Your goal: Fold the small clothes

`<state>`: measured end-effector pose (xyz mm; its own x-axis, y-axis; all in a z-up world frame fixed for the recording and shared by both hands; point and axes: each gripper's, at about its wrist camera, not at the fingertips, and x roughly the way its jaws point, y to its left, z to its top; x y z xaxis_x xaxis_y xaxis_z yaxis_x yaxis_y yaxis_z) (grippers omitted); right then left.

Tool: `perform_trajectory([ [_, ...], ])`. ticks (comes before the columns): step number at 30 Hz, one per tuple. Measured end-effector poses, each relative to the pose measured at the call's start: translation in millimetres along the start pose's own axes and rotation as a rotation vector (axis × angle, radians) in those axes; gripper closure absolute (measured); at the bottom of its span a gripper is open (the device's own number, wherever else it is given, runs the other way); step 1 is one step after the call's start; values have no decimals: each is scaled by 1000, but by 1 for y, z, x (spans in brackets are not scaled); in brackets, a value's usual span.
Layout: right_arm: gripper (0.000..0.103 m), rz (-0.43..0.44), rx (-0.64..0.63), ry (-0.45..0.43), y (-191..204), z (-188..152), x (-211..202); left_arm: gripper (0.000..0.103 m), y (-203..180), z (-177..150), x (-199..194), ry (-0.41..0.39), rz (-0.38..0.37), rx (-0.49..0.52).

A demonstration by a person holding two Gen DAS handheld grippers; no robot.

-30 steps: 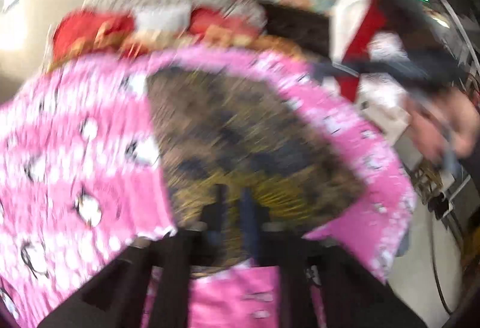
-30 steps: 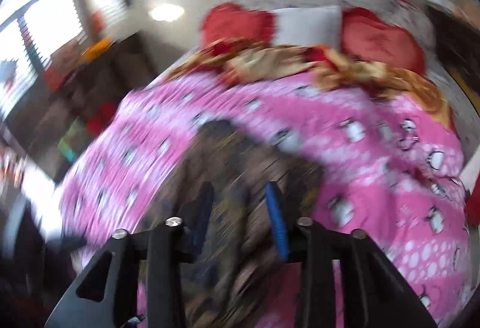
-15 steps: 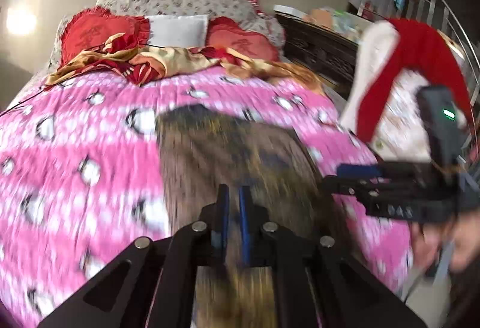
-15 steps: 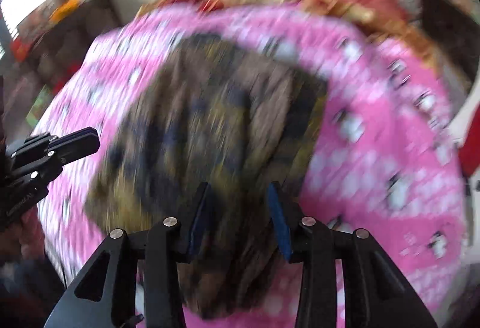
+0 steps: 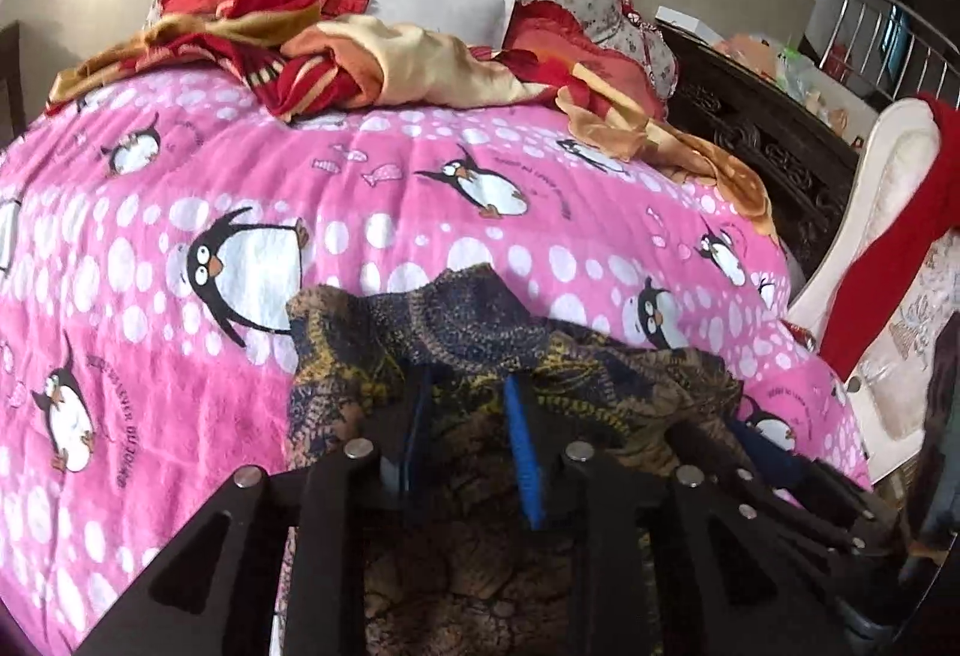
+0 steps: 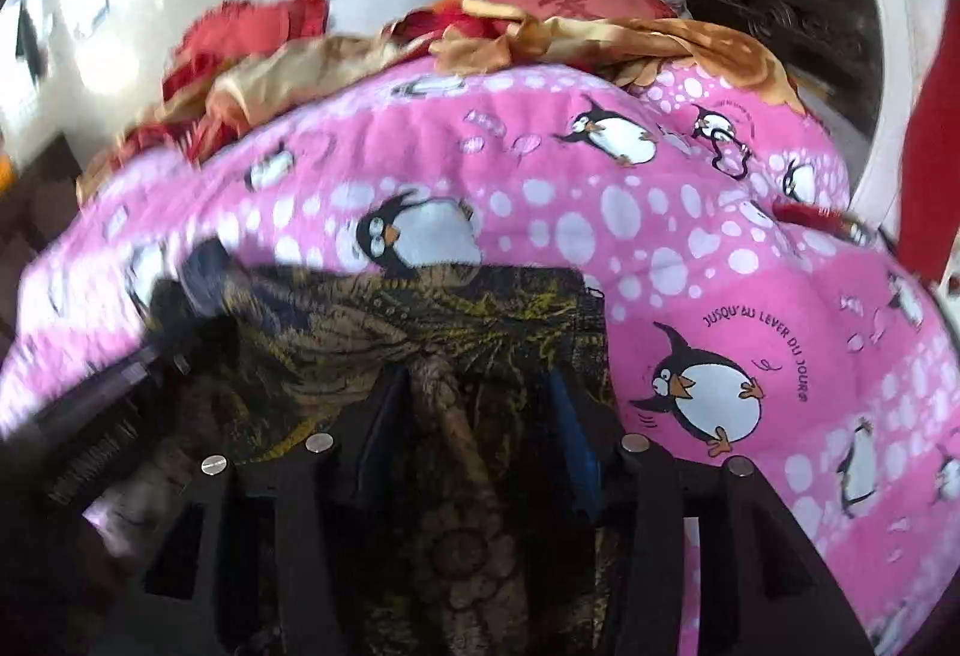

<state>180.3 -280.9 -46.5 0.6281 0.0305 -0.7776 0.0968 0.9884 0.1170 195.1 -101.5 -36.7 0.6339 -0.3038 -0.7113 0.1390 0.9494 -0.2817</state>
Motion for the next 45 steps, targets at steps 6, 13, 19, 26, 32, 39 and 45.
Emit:
perform_trajectory([
  [6, 50, 133, 76, 47, -21, 6, -8, 40, 12, 15, -43, 98, -84, 32],
  [13, 27, 309, 86, -58, -90, -6, -91, 6, 43, -48, -81, 127, -121, 103],
  [19, 26, 485, 98, 75, -115, -38, -77, 3, 31, -85, -70, 188, -245, 67],
  [26, 26, 596, 180, 161, -104, -56, -26, 2, 39, -80, -68, 244, -335, 29],
  [32, 42, 873, 54, 235, -84, -54, -17, 3, 56, -72, -65, 261, -370, -92],
  [39, 53, 859, 123, 205, -83, -52, -1, 0, 48, -71, -61, 241, -332, -79],
  [45, 53, 844, 175, 151, -85, -43, 2, 1, 51, -69, -58, 232, -358, -95],
])
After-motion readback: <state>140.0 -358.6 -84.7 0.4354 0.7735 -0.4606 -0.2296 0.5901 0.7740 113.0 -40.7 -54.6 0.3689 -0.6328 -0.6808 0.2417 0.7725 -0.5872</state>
